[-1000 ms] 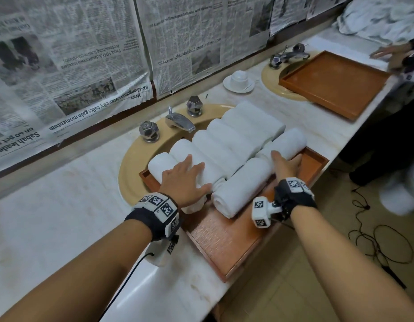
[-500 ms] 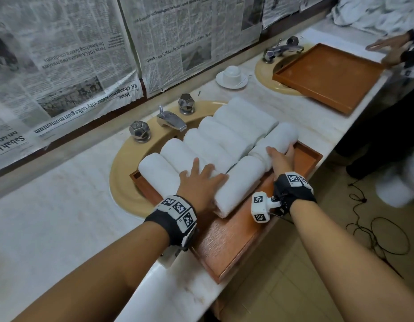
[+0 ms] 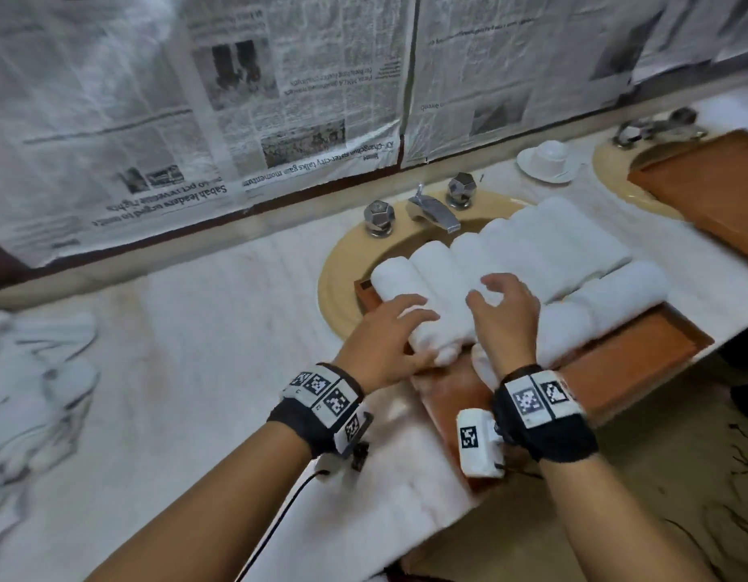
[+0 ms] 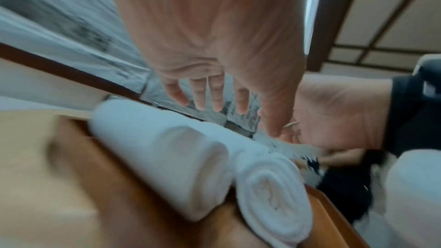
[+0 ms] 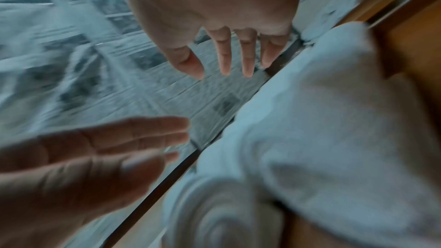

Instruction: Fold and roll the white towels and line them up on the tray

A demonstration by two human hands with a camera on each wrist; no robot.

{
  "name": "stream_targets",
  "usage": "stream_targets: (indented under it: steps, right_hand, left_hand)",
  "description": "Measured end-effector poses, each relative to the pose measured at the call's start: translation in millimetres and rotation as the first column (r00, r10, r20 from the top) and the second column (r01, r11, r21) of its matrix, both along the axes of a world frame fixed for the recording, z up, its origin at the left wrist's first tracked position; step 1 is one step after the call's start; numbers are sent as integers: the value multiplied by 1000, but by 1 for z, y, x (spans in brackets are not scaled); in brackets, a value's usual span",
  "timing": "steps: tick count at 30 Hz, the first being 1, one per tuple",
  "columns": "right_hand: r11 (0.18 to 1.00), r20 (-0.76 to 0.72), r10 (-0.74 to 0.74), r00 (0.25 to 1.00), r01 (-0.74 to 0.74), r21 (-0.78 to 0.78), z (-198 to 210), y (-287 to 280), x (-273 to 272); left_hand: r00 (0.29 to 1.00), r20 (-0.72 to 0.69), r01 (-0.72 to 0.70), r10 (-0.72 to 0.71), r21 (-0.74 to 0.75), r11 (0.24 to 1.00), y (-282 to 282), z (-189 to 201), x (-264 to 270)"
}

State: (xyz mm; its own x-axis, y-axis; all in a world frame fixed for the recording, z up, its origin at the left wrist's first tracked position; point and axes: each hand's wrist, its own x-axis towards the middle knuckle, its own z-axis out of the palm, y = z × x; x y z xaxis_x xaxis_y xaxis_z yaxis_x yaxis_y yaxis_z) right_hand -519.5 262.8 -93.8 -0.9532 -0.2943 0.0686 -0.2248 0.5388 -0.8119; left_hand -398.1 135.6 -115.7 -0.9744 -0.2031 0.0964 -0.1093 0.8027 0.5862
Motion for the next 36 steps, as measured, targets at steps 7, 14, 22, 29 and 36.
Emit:
stream_targets:
  steps: [7, 14, 22, 29, 36]
  right_hand:
    - [772, 56, 621, 782, -622, 130, -45, -112, 138]
    - [345, 228, 822, 522, -774, 531, -117, -177, 215]
    - [222, 201, 854, 479, -686, 693, -126, -177, 227]
    - [247, 193, 859, 475, -713, 656, -126, -177, 221]
    - [241, 217, 855, 471, -731, 638, -117, -180, 218]
  left_hand:
    - [781, 174, -624, 600, 180, 760, -77, -38, 210]
    - [350, -77, -937, 934, -36, 348, -136, -39, 386]
    - [59, 96, -898, 994, -430, 95, -216, -9, 470]
    - [80, 155, -835, 985, -530, 151, -243, -7, 481]
    - [-62, -149, -979, 987, -184, -90, -231, 20, 473]
